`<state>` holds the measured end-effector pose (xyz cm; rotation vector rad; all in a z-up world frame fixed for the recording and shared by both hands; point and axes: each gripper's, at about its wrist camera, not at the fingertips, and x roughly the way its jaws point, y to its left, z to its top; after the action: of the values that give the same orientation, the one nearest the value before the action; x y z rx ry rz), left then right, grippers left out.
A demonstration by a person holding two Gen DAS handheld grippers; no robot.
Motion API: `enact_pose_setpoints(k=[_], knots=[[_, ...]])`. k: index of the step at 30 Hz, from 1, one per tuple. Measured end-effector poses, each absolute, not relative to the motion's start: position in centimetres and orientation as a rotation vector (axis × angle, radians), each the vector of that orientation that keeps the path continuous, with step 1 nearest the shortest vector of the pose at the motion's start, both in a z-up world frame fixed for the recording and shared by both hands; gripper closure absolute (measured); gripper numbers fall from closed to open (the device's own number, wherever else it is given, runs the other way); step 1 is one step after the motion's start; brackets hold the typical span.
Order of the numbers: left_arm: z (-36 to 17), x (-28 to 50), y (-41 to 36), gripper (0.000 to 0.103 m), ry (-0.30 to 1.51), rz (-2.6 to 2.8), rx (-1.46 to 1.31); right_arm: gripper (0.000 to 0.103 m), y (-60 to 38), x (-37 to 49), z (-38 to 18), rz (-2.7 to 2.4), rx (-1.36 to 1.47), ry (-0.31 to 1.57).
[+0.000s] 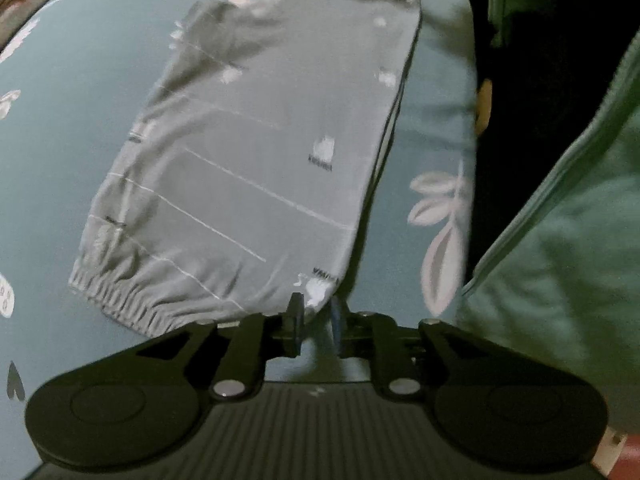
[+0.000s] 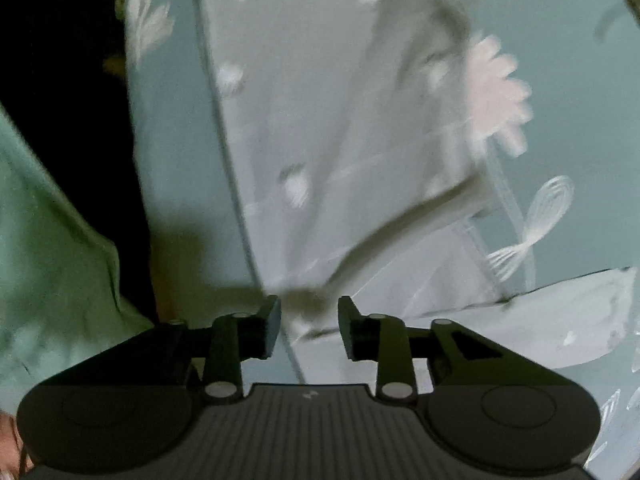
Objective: Fold clothes
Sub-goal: 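Open both grippers and release the folded grey top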
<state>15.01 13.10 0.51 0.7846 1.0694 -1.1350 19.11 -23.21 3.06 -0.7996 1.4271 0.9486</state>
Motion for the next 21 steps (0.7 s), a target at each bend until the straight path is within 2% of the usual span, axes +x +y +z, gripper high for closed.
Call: enact_pose_setpoints(k=[1, 3, 5, 10, 13, 17, 21], knots=[[1.0, 15.0, 13.0, 0.085, 1.057, -1.128, 0.755, 0.064, -23.2, 20.1, 4.0, 0.929, -0.759, 1.396], [2.6, 15.7, 13.2, 0.069, 1.002, -1.089, 0.692, 0.064, -23.0, 21.8, 5.4, 0.899, -0.682, 1.316], [4.1, 17.1, 13.3, 0.057, 0.923, -1.028, 0.614, 0.060, -22.8, 23.4, 6.3, 0.868, -0.622, 1.222], [3.7, 21.0, 9.7, 0.058, 0.770, -0.937, 0.386, 0.060, -19.1, 26.5, 4.9, 0.773, -0.619, 1.013], [1.8, 21.9, 6.1, 0.058, 0.749, -0.955, 0.342, 0.060, -18.3, 29.0, 3.4, 0.773, -0.580, 0.991], [-0.8, 21.8, 3.0, 0.058, 0.774, -0.989, 0.338, 0.061, -17.6, 31.7, 1.7, 0.834, -0.383, 1.023], [-3.5, 21.7, 2.4, 0.059, 0.923, -0.961, 0.362, 0.062, -16.4, 33.0, -0.2, 0.883, -0.232, 1.064]])
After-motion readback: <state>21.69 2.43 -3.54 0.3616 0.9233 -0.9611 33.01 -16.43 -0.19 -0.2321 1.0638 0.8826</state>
